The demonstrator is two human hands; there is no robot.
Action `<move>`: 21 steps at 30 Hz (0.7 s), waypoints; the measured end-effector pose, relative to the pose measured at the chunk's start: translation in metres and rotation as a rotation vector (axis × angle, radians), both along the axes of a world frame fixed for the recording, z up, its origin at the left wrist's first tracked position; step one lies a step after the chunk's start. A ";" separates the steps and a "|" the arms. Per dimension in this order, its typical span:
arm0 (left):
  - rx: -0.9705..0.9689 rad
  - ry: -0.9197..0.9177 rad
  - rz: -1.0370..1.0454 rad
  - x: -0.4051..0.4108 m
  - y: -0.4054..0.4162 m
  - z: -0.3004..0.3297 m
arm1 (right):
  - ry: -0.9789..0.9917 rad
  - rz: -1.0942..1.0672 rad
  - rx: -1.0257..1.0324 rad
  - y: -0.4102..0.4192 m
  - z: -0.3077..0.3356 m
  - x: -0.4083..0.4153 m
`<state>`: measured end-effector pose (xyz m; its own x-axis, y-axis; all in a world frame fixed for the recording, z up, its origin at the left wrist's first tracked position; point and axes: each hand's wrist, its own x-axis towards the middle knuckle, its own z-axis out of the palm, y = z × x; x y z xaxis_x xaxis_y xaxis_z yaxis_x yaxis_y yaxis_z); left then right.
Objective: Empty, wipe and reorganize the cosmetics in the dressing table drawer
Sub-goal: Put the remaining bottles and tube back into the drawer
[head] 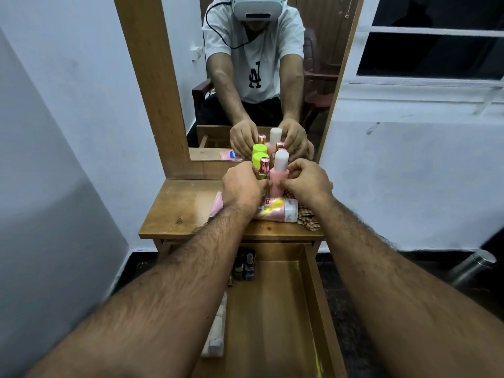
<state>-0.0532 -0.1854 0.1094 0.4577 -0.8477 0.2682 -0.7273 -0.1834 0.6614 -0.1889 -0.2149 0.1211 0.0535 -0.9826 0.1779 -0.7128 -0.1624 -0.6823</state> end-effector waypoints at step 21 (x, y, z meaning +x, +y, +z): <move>-0.218 0.159 -0.088 0.007 0.042 0.044 | -0.243 0.061 -0.151 0.032 0.050 -0.007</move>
